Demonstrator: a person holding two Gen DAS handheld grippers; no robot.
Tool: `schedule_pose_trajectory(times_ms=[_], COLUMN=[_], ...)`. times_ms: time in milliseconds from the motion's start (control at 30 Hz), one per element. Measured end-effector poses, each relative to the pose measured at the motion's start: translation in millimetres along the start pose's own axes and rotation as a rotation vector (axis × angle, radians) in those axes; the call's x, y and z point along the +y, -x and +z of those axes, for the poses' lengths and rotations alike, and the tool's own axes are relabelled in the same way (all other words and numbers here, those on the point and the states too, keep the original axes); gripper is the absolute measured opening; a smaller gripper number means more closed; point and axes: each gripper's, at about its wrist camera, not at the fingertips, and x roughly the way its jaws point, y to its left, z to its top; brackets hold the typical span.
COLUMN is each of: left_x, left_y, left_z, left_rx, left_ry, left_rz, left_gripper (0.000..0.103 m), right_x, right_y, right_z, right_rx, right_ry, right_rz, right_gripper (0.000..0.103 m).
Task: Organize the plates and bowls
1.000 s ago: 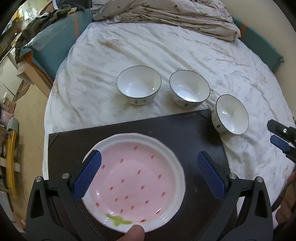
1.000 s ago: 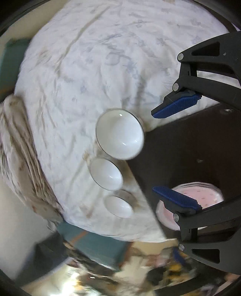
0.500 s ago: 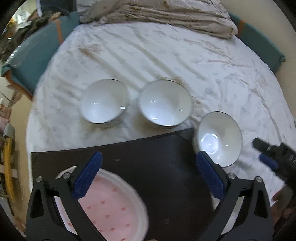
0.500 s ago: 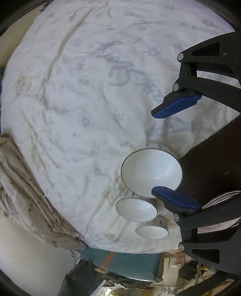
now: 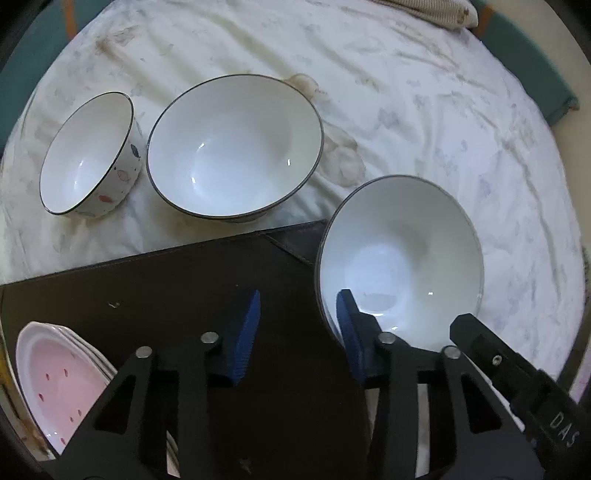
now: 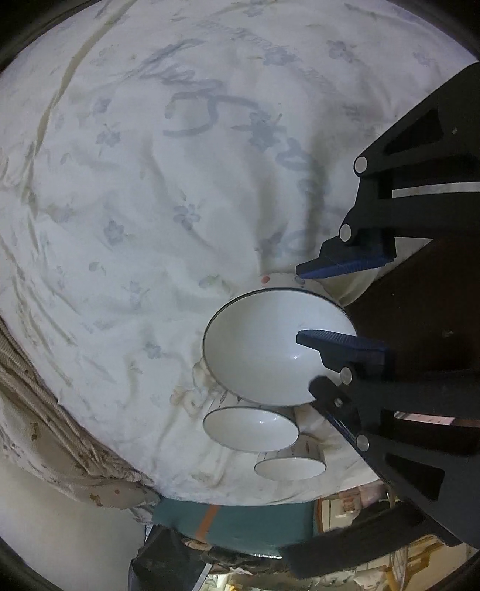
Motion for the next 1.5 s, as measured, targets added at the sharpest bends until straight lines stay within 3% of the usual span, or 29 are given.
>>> schedule_pose_trajectory(times_ms=[167, 367, 533, 767, 1033, 1267, 1400, 1500], left_x=[-3.4, -1.1, 4.9, 36.0, 43.7, 43.1, 44.6, 40.0], left_y=[-2.3, 13.7, 31.4, 32.6, 38.7, 14.6, 8.5, 9.2], left_z=[-2.7, -11.0, -26.1, -56.2, -46.8, -34.3, -34.4, -36.4], left_rx=[0.016, 0.014, 0.008, 0.064, 0.016, 0.067, 0.054, 0.057], left_ry=[-0.005, 0.009, -0.035, -0.044, -0.066, -0.077, -0.097, -0.119], left_rz=[-0.067, -0.039, -0.015, 0.025, 0.044, 0.057, 0.052, 0.049], left_gripper=[0.01, 0.01, 0.011, 0.011, 0.011, 0.011, 0.011, 0.006], right_x=[-1.4, -3.7, 2.0, 10.9, 14.4, 19.2, 21.5, 24.5], right_y=[-15.5, -16.0, -12.7, -16.5, -13.8, -26.5, -32.4, -38.9], right_z=[1.3, -0.2, -8.0, -32.7, -35.1, -29.6, -30.4, -33.8], right_rx=[0.033, 0.048, 0.081, 0.196, 0.187, 0.193, 0.208, 0.226], right_ry=[0.015, 0.031, 0.08, 0.172, 0.176, 0.175, 0.195, 0.217], right_rz=[-0.022, -0.014, -0.003, 0.008, 0.014, 0.0, -0.013, -0.028], right_gripper=[0.014, 0.012, 0.012, 0.012, 0.016, 0.016, 0.016, 0.016])
